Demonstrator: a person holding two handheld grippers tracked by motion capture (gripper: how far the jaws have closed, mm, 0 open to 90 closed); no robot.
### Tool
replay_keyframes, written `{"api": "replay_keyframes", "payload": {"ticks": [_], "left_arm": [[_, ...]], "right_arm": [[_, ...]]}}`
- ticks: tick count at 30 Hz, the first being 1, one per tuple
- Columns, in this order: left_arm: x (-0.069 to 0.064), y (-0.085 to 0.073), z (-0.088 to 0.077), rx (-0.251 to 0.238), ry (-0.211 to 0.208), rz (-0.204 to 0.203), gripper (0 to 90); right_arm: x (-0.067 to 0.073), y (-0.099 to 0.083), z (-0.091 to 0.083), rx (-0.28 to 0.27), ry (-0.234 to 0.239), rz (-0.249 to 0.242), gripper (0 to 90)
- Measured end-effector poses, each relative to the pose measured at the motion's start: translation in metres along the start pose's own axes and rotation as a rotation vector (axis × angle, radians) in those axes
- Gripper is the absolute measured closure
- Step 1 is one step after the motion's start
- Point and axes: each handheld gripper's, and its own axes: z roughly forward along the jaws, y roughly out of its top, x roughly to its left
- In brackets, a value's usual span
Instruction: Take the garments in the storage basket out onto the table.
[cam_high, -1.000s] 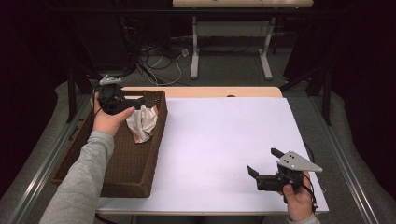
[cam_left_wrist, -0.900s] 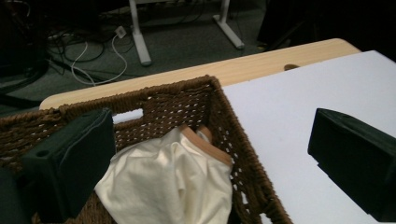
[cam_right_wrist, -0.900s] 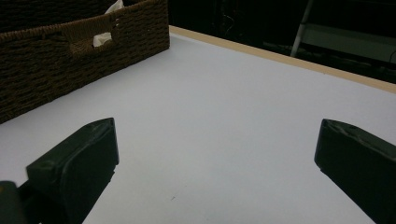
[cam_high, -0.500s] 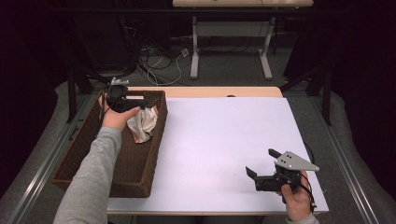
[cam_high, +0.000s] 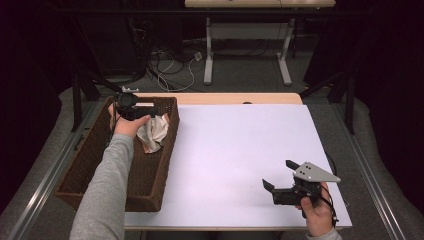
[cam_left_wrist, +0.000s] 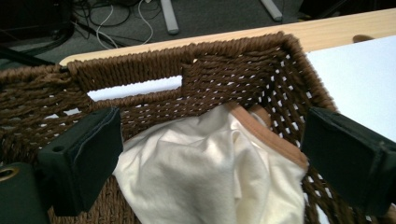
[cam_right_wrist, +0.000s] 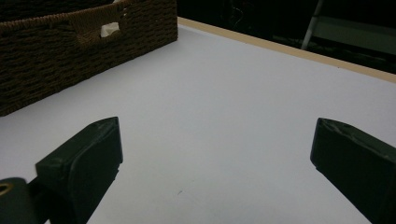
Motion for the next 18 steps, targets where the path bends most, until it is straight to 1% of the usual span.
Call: {"api": "replay_keyframes", "payload": {"ticks": [3, 5, 8, 11, 18], "left_arm": [[-0.001, -0.003, 0.007, 0.02, -0.016, -0.023, 6.0], [-0.001, -0.006, 0.013, 0.032, -0.016, -0.024, 6.4], [-0.002, -0.011, 0.02, 0.053, -0.007, -0.038, 7.2], [-0.002, -0.016, 0.027, 0.079, -0.013, -0.046, 7.5], [-0.006, -0.025, 0.042, 0.111, -0.035, -0.063, 7.5]], "right_arm": [[0.001, 0.0, 0.001, 0.005, -0.004, 0.005, 2.6], [0.001, -0.001, 0.002, 0.0, 0.0, 0.002, 2.8], [0.001, -0.001, 0.002, 0.013, 0.008, -0.001, 3.1], [0.001, -0.001, 0.002, 0.014, 0.011, 0.0, 3.3], [0.001, -0.001, 0.002, 0.031, 0.005, -0.004, 3.5]]}}
